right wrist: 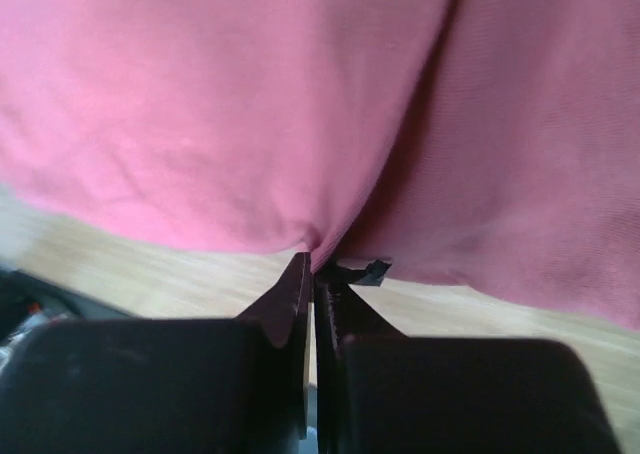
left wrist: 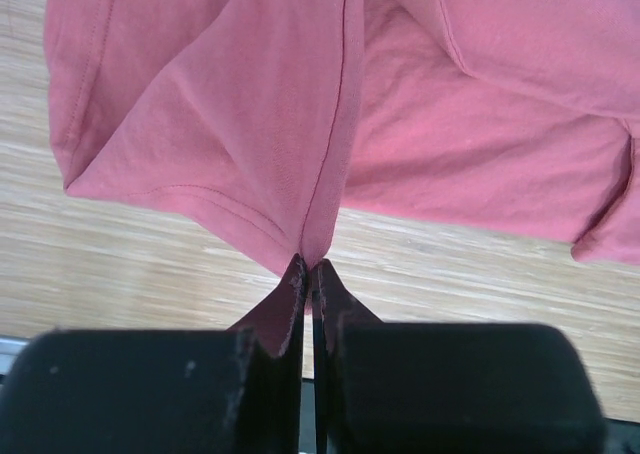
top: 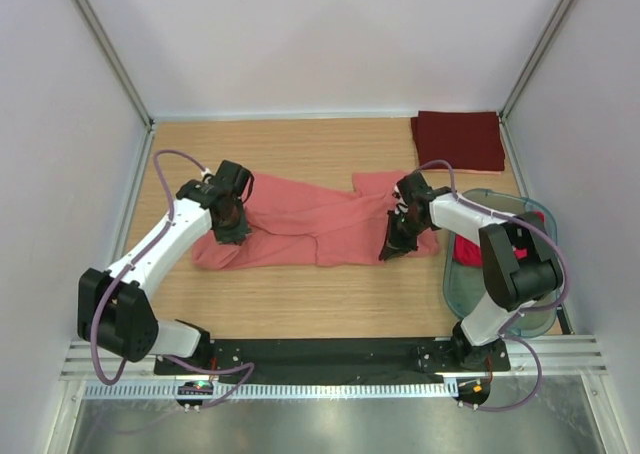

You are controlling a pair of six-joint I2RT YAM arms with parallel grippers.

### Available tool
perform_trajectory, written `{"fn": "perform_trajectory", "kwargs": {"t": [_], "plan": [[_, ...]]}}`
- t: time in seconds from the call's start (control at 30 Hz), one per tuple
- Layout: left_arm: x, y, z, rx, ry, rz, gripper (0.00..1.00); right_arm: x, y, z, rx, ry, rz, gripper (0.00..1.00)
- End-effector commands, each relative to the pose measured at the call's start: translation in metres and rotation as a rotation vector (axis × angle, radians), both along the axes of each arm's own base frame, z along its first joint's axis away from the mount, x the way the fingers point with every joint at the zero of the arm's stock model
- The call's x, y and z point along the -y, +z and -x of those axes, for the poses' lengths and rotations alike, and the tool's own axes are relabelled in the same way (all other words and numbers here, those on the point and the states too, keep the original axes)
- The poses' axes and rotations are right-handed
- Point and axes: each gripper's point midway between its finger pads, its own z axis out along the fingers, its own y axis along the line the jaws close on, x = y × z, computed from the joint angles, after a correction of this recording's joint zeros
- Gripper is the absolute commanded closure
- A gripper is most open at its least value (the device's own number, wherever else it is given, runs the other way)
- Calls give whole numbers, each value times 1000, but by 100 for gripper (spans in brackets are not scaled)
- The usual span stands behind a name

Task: Fold and stack the t-shirts
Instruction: Flatten the tshirt out

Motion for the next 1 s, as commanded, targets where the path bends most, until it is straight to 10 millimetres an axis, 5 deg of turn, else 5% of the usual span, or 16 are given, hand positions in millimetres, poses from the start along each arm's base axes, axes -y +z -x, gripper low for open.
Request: {"fn": "perform_trajectory", "kwargs": {"t": [0.0, 0.07, 0.17, 0.27, 0.3, 0.33, 0.4, 0.43, 0.47, 0.53, 0.67, 0.8, 0.97], "plan": [[-2, 25, -5, 67, -22, -6, 100, -37, 63, -11, 77, -19, -173, 99], [-2, 25, -5, 64, -30, -11, 100, -50, 84, -16, 69, -77, -242, 99], [-1, 22, -8, 60, -36, -13, 100, -72, 118, -59, 124, -168, -336, 99], [3, 24, -12, 62, -49, 2, 100, -89, 111, -105, 96, -264, -420, 93], [5, 26, -14, 62, -53, 8, 100, -91, 121, -124, 115, -275, -454, 91], [6, 27, -15, 66, -56, 9, 100, -92, 102, -136, 81, -285, -446, 91], [6, 29, -17, 71, -64, 10, 100, -88, 109, -160, 141, -255, -413, 91], [7, 29, -17, 72, -66, 11, 100, -85, 96, -156, 98, -237, -378, 87], [6, 29, -15, 67, -68, 6, 100, -84, 102, -158, 134, -177, -364, 69], [4, 28, -12, 68, -68, 7, 100, -70, 100, -144, 146, -143, -262, 56], [0, 26, -5, 67, -72, 1, 100, -51, 91, -126, 211, -92, -151, 55], [0, 25, -3, 62, -75, 2, 100, -68, 83, -130, 194, -137, -205, 56], [10, 27, -7, 67, -91, 42, 100, -96, 85, -167, 274, -177, -201, 55]]}}
